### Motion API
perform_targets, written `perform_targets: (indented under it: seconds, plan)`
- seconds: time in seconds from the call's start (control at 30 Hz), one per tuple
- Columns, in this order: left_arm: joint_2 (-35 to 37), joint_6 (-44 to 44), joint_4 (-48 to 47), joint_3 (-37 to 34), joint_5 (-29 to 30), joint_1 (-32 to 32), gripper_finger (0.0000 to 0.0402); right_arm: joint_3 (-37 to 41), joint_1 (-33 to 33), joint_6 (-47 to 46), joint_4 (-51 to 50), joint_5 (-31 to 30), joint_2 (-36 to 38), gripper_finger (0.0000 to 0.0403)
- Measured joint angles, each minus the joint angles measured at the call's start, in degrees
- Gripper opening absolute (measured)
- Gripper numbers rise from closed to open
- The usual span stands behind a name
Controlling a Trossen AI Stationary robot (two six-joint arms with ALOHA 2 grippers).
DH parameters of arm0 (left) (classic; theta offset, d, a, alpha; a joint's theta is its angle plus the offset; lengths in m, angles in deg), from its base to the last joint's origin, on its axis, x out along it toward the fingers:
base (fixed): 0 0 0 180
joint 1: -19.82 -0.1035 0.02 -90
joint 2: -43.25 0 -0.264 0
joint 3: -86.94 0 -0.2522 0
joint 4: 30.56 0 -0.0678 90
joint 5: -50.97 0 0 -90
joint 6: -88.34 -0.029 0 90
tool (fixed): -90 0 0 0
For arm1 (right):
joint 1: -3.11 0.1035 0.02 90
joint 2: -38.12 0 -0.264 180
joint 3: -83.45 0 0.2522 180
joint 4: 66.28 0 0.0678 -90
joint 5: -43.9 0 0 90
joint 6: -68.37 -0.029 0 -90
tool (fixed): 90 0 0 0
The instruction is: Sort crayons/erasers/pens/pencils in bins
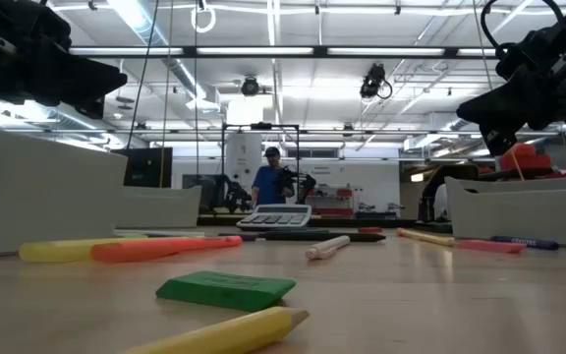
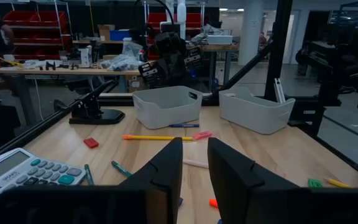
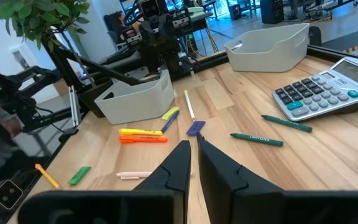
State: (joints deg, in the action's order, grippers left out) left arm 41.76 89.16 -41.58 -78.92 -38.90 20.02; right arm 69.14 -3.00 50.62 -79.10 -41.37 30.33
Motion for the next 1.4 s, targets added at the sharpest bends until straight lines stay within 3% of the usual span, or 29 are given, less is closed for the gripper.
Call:
perform_targets:
  seconds: [0.23,0.37,0.53,0.67,0.9,1.03,1.23,1.4]
  plan:
    - [0.0,0.2,0.1,0.0,0.0,0.0,0.0079,0.0,0.0,0.0,0.0,0.0,0.0,0.0041]
    - [0.0,7.5,0.6,0.0,0.2,0.0,0.0080,0.0,0.0,0.0,0.0,0.0,0.0,0.0041]
    - [0.0,9.4,7.6,0.0,2.2,0.0,0.0081,0.0,0.0,0.0,0.0,0.0,0.0,0.0041]
    - [0.0,12.0,12.2,0.0,2.2,0.0,0.0078,-0.4,-1.3,-1.6,-0.4,-3.9,-0.1,0.0041]
    - [0.0,10.9,17.6,0.0,3.2,0.0,0.0083,-0.5,-1.7,-1.6,-0.5,-3.8,-0.1,0.0041]
    - [0.0,9.6,22.5,0.1,7.5,0.0,0.0085,-0.5,-1.7,-1.7,-0.5,-3.8,-0.1,0.0041]
    - [-5.2,11.5,10.8,6.9,13.4,0.0,0.0086,-0.6,-1.7,-1.6,-0.2,-3.8,-0.1,0.0041]
    - [-18.7,11.8,1.2,17.7,15.2,0.0,0.0087,-0.7,-1.7,3.5,0.6,-7.7,-0.1,0.0041]
